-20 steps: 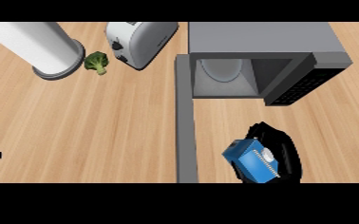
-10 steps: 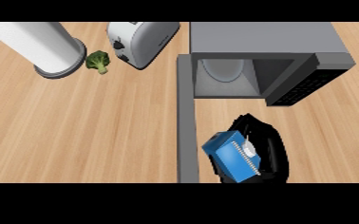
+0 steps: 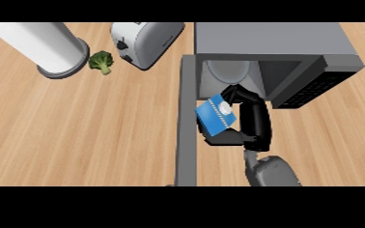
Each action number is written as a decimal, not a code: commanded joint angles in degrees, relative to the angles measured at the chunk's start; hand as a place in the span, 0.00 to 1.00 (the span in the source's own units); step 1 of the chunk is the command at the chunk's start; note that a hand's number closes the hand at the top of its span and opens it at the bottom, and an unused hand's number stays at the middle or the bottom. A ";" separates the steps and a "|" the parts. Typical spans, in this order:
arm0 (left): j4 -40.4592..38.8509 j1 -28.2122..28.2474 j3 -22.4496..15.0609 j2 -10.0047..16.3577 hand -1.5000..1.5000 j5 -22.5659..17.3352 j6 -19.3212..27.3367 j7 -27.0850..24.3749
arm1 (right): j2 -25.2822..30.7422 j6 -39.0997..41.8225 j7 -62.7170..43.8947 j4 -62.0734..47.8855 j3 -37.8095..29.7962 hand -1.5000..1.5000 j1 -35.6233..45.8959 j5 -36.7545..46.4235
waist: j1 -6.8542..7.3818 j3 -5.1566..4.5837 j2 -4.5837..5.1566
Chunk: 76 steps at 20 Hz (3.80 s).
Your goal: Pick up the milk, place it into the microwave and close the microwave
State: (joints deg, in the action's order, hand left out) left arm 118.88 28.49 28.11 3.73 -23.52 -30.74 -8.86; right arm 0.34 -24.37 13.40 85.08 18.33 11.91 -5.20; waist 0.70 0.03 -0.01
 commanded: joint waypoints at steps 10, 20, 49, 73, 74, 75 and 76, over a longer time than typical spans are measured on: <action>-2.83 -1.52 1.39 -0.18 0.00 0.35 -2.70 1.00 | -0.33 -0.26 12.61 -36.99 -14.38 1.00 19.72 -4.55 | 0.86 0.04 0.40; -7.98 -6.34 4.25 2.67 0.00 0.74 -3.66 0.06 | 2.22 3.28 25.97 -59.87 -23.01 1.00 35.19 -3.80 | 1.46 0.04 0.70; -15.38 -13.20 4.43 5.78 0.00 0.95 -5.41 -0.51 | 9.56 -23.04 28.12 -78.63 -23.24 1.00 48.70 6.30 | 4.62 0.15 2.56; -18.59 -18.40 0.47 4.33 0.00 5.93 -3.49 0.05 | 11.92 -28.26 25.63 -82.13 -21.15 0.00 47.07 9.91 | 7.12 0.35 3.84; -19.99 -18.68 1.10 4.78 0.00 6.85 -3.38 -0.91 | 11.81 -27.13 25.45 -82.29 -20.61 0.00 47.24 10.49 | 6.37 0.24 3.37; -19.35 -17.81 -0.12 3.88 0.00 7.69 -4.35 -1.90 | 10.89 -29.09 24.61 -82.38 -20.70 0.00 48.01 10.45 | 7.71 0.25 3.83; -19.29 -17.51 1.07 4.90 0.00 6.45 -4.71 -1.67 | 10.65 -29.97 24.58 -82.40 -20.60 0.00 47.73 10.61 | 8.04 0.27 3.70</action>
State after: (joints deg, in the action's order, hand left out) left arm 100.19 10.98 28.79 8.09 -17.17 -34.94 -9.86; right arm 12.40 -49.87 37.49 2.56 -2.51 59.20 5.02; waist 7.91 0.30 3.65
